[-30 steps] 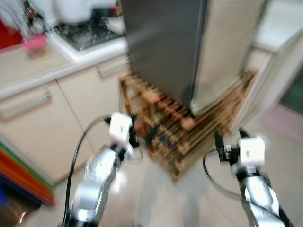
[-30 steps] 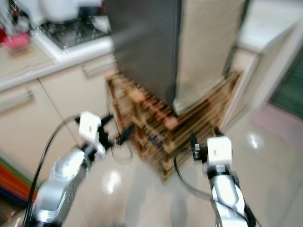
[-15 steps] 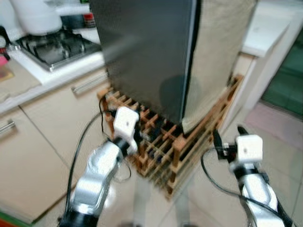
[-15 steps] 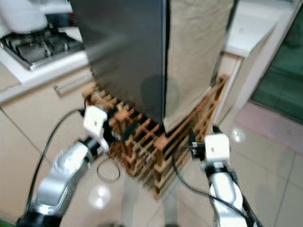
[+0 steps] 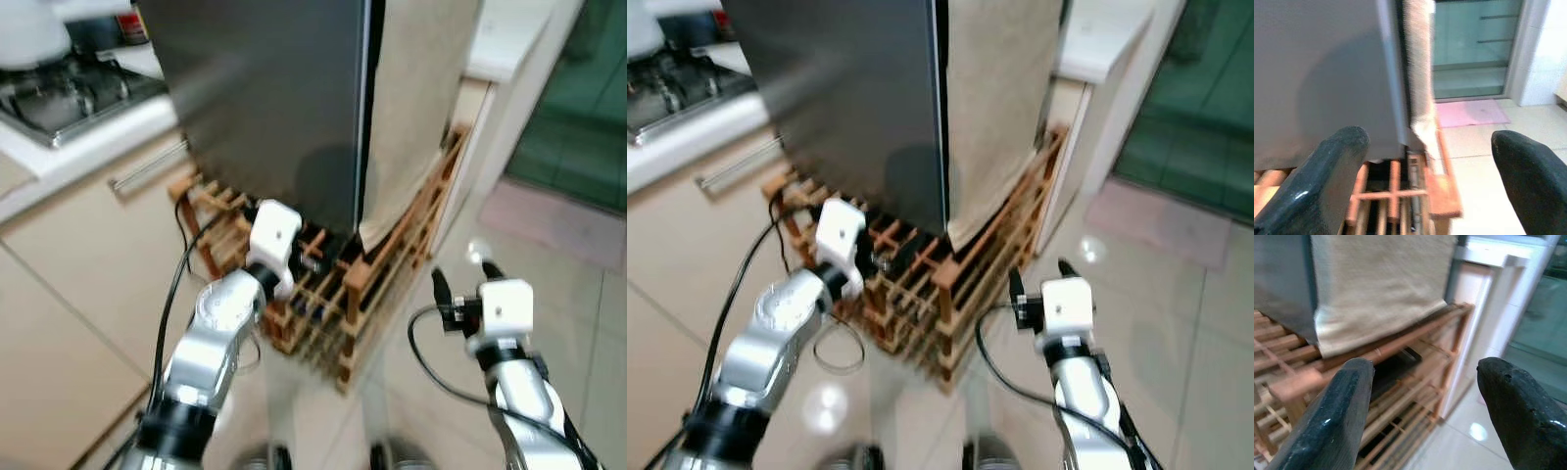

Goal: Restocking fridge

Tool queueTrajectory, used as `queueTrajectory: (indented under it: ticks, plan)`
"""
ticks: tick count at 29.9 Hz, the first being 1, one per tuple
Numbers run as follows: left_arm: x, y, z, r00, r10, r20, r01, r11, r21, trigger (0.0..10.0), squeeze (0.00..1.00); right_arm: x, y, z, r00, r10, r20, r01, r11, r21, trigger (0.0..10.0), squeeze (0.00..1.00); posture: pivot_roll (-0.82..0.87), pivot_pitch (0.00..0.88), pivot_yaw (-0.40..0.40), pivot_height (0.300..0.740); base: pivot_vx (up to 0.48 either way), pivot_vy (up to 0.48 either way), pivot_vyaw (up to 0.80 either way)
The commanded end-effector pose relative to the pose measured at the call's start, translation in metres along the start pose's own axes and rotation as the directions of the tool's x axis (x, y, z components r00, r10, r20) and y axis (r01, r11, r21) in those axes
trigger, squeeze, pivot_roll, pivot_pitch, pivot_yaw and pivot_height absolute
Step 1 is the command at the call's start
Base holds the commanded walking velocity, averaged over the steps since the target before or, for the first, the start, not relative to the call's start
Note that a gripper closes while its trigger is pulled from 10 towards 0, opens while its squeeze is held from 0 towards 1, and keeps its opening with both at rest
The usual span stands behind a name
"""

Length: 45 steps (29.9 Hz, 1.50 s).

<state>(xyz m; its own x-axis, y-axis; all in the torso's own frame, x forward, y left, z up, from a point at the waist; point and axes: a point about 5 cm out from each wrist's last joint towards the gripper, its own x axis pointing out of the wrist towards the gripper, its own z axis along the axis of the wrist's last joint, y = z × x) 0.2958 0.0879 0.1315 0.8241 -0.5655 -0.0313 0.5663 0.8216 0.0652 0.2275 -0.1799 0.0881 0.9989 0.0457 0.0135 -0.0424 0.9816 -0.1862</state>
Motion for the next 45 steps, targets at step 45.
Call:
queueTrajectory:
  ticks: [45]
  plan:
    - [0.015,-0.008,0.008,0.998,0.009,0.063,-0.009,1.0,0.001,10.0,0.0,0.007,-0.002,-0.009,1.0,-0.009,-0.013,0.009,1.0,-0.023,10.0,0.09,-0.16,0.019,0.057,0.693,0.241,-0.051,-0.05]
